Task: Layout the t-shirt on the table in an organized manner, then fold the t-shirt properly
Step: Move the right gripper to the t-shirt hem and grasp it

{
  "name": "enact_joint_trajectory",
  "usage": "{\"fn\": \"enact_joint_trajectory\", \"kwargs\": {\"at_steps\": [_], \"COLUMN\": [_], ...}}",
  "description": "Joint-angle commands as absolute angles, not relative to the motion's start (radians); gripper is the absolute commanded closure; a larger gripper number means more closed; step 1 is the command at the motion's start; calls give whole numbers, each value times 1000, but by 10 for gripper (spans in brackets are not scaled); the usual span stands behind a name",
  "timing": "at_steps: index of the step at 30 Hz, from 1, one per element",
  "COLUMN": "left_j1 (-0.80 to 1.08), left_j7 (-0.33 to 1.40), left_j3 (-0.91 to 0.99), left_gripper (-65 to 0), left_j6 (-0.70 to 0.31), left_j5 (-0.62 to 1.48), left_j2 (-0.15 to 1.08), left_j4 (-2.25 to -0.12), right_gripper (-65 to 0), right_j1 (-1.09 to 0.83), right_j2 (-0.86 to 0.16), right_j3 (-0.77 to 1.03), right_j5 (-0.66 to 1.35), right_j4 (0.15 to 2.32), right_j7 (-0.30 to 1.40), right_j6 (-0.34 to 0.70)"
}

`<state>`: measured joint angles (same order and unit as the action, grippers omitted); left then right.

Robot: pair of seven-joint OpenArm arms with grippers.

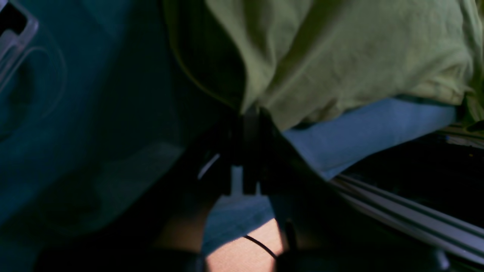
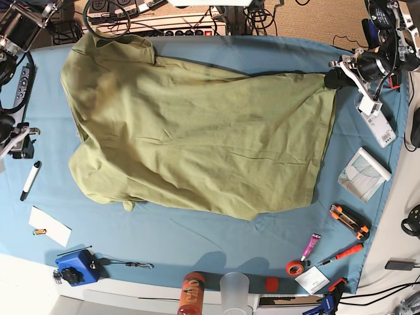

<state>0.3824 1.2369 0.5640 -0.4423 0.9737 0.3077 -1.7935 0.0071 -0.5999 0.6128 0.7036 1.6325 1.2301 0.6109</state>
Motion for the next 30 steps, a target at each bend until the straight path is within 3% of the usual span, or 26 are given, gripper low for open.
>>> {"fn": "enact_joint_trajectory", "kwargs": {"at_steps": [1, 4, 7, 10, 23, 30], "left_j1": [379, 379, 380, 379, 380, 348], "left_j7": [1219, 1219, 1218, 1202, 1165, 1084], "left_j3": [570, 570, 570, 570, 570, 570], "left_gripper": [0, -52, -117, -173, -177, -177], "left_j6": [-447, -447, -447, -447, -447, -447], "left_j5": [995, 995, 995, 995, 950, 937], "left_j2": [321, 315, 313, 313, 314, 317], "left_j4": [-1810, -1810, -1810, -1810, -1810, -1868], "right_gripper": [-216, -298, -305, -304, -304, -304], "right_j1": [36, 41, 42, 47, 416, 512], "right_j2": [-630, -631, -629, -630, -618, -543], "right_j3": [620, 620, 620, 597, 258, 228], "right_j5": [692, 619, 612, 609, 599, 544], "right_j4": [1649, 1648, 1647, 1626, 1082, 947], "right_j7": [1229, 1250, 1235, 1113, 1045, 1031], "right_j6": [613, 621, 614, 582, 617, 622]}}
